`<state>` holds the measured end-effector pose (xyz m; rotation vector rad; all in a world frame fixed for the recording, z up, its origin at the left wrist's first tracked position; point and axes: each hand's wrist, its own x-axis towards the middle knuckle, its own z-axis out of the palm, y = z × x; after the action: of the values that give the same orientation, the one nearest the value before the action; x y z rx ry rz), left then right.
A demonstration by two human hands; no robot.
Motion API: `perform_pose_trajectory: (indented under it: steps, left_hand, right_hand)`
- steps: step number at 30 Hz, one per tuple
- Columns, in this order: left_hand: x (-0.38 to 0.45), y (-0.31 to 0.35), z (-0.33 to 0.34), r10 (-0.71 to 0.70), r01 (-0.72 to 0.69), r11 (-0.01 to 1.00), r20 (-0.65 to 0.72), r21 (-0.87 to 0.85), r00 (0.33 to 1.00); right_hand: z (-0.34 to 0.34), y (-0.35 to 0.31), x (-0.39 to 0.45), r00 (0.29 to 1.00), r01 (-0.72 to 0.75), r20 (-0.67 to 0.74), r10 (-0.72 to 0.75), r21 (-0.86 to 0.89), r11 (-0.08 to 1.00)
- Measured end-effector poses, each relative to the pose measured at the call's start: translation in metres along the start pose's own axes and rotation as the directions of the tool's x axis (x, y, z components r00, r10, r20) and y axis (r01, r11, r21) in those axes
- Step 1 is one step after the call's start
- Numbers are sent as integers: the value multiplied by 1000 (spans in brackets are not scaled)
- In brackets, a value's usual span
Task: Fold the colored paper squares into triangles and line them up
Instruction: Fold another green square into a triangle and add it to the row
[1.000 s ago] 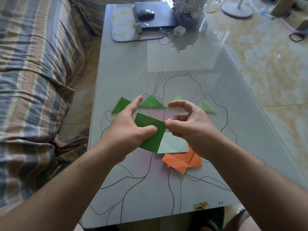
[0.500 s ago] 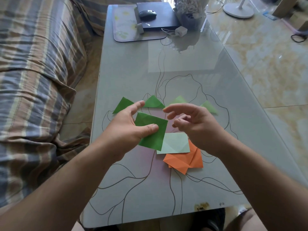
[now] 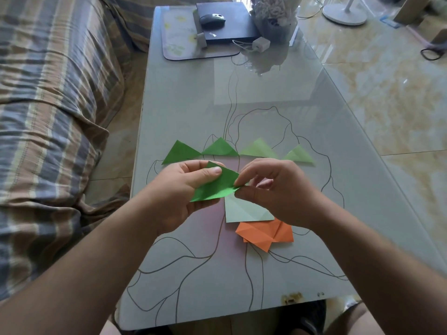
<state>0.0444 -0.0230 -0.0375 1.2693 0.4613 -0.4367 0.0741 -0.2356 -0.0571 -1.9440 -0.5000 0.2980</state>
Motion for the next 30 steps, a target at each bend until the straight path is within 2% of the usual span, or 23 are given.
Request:
perform_pose_trajectory:
  steps: [3, 10, 14, 16, 20, 27, 30]
  left_hand:
    - [-1, -3, 3, -9, 9, 1000, 27, -17, 1000]
    - [-1, -6, 10, -5, 7, 996, 20, -86, 1000]
    - [2, -8, 11, -25, 31, 992, 46, -124, 999]
    - [2, -10, 10, 35, -31, 996, 50, -79, 998]
    - [1, -16, 6, 156, -160, 980, 47, 121, 987]
    - [-2, -16, 9, 286, -279, 929, 8, 245, 958]
    - [-2, -17, 9, 324, -308, 912, -13, 270, 946]
  right_hand:
    - [4, 1, 0, 999, -32, -19, 32, 13, 999]
    - [14, -1, 2, 982, -84, -133, 135, 330, 940]
    - [10, -1, 3, 965, -119, -168, 201, 404, 907]
    - [9, 0, 3, 961, -128, -170, 216, 419, 899]
    - [9, 0, 4, 958, -152, -157, 241, 436, 887]
    - [10, -3, 4, 938, -196, -140, 318, 543, 817]
    - [9, -2, 6, 920, -174, -176, 350, 617, 767]
